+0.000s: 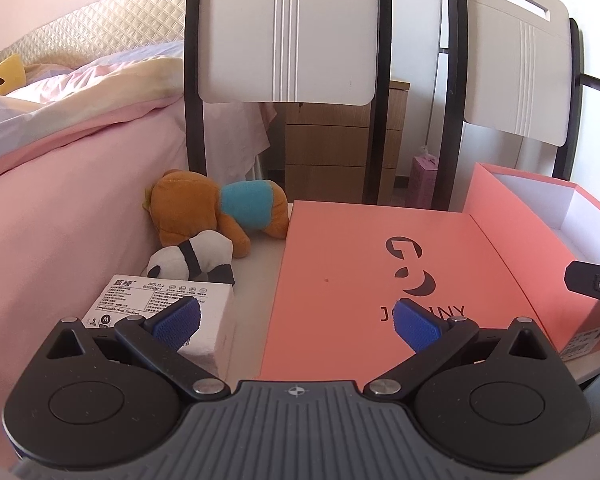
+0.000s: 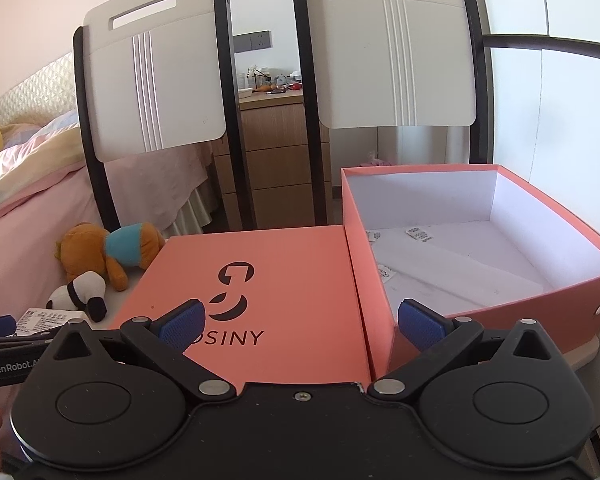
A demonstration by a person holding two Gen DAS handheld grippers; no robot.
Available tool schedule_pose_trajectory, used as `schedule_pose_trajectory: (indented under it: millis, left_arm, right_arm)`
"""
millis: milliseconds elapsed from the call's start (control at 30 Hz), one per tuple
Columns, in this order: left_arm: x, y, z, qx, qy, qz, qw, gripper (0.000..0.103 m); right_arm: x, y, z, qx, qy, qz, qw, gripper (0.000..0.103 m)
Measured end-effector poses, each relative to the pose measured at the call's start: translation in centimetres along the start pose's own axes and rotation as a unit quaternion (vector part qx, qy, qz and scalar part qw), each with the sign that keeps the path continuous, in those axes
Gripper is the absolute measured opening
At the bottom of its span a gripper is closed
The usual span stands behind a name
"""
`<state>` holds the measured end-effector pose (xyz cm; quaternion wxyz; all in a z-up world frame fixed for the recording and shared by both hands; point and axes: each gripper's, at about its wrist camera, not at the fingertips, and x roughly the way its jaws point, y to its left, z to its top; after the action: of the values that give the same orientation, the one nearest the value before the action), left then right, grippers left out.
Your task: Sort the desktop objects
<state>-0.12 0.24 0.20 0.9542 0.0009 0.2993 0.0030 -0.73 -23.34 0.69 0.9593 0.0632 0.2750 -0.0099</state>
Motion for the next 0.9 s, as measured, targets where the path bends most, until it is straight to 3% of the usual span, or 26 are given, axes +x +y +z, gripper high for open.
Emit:
schedule_pose_trajectory:
  millis: [900]
  left_arm:
    - [0.11, 0.89, -0.36, 0.003, -0.001, 0.006, 1.0000, 0.103]
  right_arm:
    - [0.48, 0.18, -0.20, 0.009, 0.008, 0.009, 1.000, 0.103]
